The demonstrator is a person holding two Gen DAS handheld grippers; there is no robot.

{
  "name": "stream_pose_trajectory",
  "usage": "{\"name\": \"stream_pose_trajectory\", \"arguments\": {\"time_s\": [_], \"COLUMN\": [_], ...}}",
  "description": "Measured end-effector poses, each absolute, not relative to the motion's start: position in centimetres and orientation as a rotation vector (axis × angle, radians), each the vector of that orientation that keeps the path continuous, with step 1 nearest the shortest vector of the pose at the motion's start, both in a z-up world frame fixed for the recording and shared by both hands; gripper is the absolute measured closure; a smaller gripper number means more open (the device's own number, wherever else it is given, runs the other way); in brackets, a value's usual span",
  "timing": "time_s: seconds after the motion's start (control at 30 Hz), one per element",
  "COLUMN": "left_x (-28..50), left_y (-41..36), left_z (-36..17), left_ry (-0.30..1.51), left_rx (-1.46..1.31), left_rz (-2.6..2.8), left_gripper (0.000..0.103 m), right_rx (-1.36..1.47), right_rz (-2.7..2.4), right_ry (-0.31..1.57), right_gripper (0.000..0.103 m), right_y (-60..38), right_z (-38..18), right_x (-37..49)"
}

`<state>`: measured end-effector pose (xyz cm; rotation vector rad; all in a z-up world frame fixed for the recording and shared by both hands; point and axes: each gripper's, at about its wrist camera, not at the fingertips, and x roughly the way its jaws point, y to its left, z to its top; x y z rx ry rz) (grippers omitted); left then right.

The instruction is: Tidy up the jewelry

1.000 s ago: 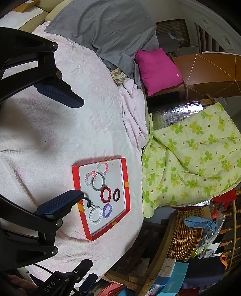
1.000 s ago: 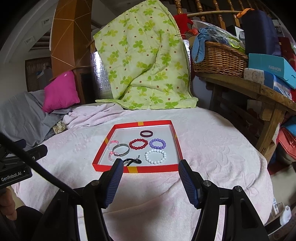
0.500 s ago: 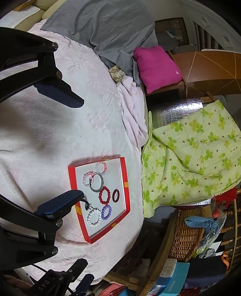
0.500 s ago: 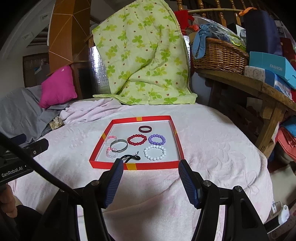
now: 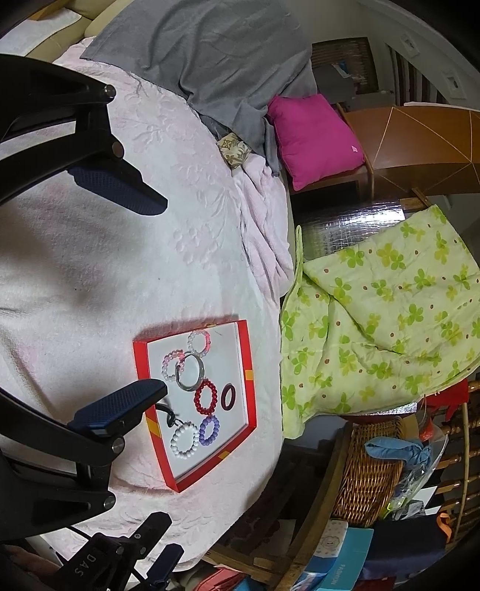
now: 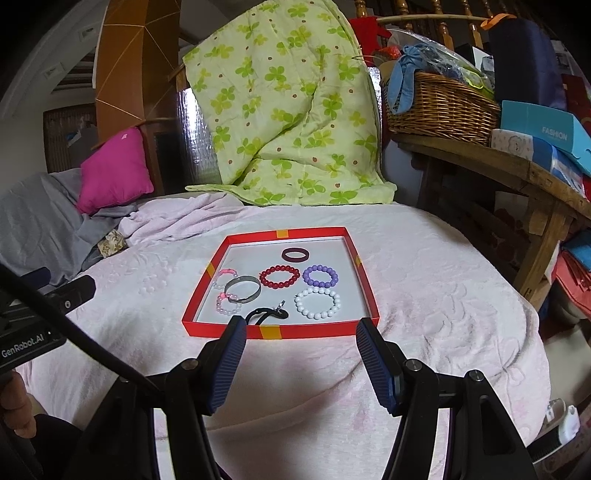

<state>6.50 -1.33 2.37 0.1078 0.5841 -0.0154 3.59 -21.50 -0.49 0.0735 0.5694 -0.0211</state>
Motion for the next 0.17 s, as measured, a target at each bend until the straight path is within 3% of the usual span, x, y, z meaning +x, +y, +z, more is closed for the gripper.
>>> {"name": "stream_pose_trajectory", "arguments": {"time_s": [0.17], "left_x": [7.6], "left_y": [-1.1], "left_z": [1.6], "left_ry": [0.586], "left_rx": [0.125], "left_rz": [-0.036], "left_gripper": [0.013], "right_rx": [0.058], "right_rz": [-0.021], "right_ry": [0.570], "right_gripper": [0.037], "right_y": [-22.2], "right_z": [-0.8], "right_x": [4.0]}}
